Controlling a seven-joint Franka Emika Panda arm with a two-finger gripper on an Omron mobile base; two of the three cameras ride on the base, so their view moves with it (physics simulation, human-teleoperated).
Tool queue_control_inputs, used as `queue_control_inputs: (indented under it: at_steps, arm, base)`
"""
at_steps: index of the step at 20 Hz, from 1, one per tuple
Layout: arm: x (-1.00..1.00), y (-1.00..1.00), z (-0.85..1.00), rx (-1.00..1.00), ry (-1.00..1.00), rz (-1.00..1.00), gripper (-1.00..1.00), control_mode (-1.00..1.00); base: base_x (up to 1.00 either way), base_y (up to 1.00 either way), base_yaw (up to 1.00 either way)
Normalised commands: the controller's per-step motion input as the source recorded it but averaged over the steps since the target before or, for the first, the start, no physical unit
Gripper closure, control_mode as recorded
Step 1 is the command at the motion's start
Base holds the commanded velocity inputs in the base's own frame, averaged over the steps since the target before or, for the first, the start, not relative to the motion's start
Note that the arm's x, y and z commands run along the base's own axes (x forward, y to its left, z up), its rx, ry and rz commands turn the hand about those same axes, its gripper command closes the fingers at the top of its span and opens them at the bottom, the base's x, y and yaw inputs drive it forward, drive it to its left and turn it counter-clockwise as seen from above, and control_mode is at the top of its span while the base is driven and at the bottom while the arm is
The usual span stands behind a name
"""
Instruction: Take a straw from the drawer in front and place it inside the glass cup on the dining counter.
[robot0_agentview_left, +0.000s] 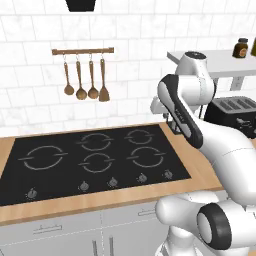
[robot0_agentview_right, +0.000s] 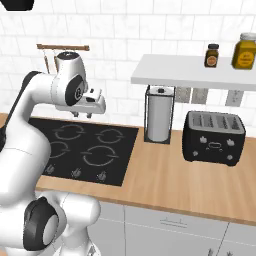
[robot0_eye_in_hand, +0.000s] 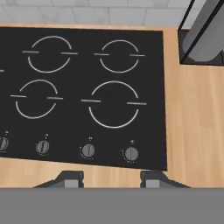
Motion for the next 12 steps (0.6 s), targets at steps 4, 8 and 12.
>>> queue_control_inputs:
  at_steps: [4,8,12]
  arm:
    - [0.0,0.0,0.0,0.0,0.0,0.0,-1.0,1.0]
    - [0.0,0.0,0.0,0.0,0.0,0.0,-1.0,1.0]
    - [0.0,0.0,0.0,0.0,0.0,0.0,-1.0,1.0]
  base:
    - [-0.03,0.0,0.0]
    - [-0.71,0.0,0.0]
    - [-0.8,-0.04,0.0]
